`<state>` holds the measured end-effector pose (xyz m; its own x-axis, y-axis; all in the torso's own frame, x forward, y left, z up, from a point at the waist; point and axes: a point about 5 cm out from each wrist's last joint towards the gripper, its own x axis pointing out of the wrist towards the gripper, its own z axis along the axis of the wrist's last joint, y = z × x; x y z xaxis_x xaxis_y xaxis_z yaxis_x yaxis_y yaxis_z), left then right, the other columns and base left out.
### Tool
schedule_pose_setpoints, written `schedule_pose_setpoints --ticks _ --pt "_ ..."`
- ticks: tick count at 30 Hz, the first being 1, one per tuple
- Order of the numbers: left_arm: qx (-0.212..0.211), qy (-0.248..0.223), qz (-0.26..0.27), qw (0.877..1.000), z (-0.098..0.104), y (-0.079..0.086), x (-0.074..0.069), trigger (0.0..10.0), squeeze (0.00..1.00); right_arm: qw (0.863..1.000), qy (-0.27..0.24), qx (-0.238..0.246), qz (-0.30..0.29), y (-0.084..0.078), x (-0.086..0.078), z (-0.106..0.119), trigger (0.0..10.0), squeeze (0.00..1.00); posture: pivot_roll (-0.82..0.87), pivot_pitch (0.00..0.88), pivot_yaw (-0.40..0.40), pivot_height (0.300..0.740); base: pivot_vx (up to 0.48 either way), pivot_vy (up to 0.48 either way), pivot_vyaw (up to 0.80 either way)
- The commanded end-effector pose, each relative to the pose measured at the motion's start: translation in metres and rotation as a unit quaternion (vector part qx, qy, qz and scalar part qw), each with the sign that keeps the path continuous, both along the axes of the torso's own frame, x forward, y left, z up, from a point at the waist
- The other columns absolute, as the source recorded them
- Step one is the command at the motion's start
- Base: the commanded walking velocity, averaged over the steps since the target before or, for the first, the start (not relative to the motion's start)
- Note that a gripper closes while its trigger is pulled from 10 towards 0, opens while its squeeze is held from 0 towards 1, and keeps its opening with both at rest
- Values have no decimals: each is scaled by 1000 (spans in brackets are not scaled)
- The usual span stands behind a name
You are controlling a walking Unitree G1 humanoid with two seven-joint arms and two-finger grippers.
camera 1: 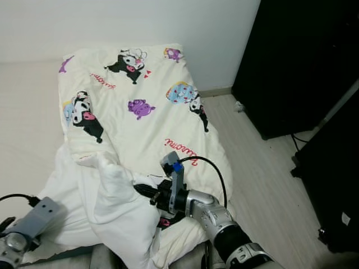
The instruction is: Clean up the room
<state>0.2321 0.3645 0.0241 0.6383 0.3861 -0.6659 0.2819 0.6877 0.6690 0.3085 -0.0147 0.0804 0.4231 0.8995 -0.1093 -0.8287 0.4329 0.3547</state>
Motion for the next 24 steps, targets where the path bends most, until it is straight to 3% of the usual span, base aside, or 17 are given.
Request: schedule_pose_setpoints --ticks 1,4,7,8,10,11,12,13,14,15,16,17,18,19,21,22,24 --pt "-30 63 -16 997 7 12 -9 10000 0 1000 5 22 17 22 -5 4 10000 0 -23 179 6 566 0 0 0" --pt "-110 172 -151 967 37 7 -11 10000 0 1000 6 16 10 19 -4 3 10000 0 -24 179 8 566 0 0 0" --pt "-110 172 -151 967 37 7 -11 10000 0 1000 6 16 10 19 -4 3 10000 0 -24 179 8 566 0 0 0" --pt "-132 205 -196 950 48 3 -20 10000 0 1000 7 16 6 19 -3 2 10000 0 -27 180 12 566 0 0 0" --pt "-132 205 -196 950 48 3 -20 10000 0 1000 7 16 6 19 -3 2 10000 0 -27 180 12 566 0 0 0" --pt "-158 229 -239 930 59 -3 -27 10000 0 1000 8 15 2 18 -3 2 10000 0 -28 180 13 566 0 0 0" --pt "-221 186 -293 912 76 -22 -19 10000 0 1000 9 15 -2 18 -2 2 10000 0 -24 179 13 566 0 0 0" --pt "-221 186 -293 912 76 -22 -19 10000 0 1000 9 15 -2 18 -2 2 10000 0 -24 179 13 566 0 0 0" --pt "-260 149 -328 896 88 -34 -13 10000 0 1000 10 15 -4 18 -2 2 10000 0 -24 179 13 566 0 0 0" --pt "-260 149 -328 896 88 -34 -13 10000 0 1000 10 15 -4 18 -2 2 10000 0 -24 179 13 566 0 0 0" --pt "-307 81 -367 874 105 -50 -2 10000 0 1000 10 14 -8 17 -1 1 10000 0 -25 177 14 566 0 0 0" --pt "-307 81 -367 874 105 -50 -2 10000 0 1000 10 14 -8 17 -1 1 10000 0 -25 177 14 566 0 0 0" --pt "-368 12 -399 840 123 -69 7 10000 0 1000 10 13 -15 16 0 1 10000 0 -28 175 15 566 0 0 0" --pt "-368 12 -399 840 123 -69 7 10000 0 1000 10 13 -15 16 0 1 10000 0 -28 175 15 566 0 0 0" --pt "-479 -128 -420 760 152 -105 25 10000 0 999 8 15 -31 13 4 2 10000 0 -25 171 15 566 0 0 0" --pt "-479 -128 -420 760 152 -105 25 10000 0 999 8 15 -31 13 4 2 10000 0 -25 171 15 566 0 0 0" --pt "-564 -205 -384 702 158 -130 39 10000 0 999 6 14 -38 12 6 3 10000 0 -31 164 16 566 0 0 0"
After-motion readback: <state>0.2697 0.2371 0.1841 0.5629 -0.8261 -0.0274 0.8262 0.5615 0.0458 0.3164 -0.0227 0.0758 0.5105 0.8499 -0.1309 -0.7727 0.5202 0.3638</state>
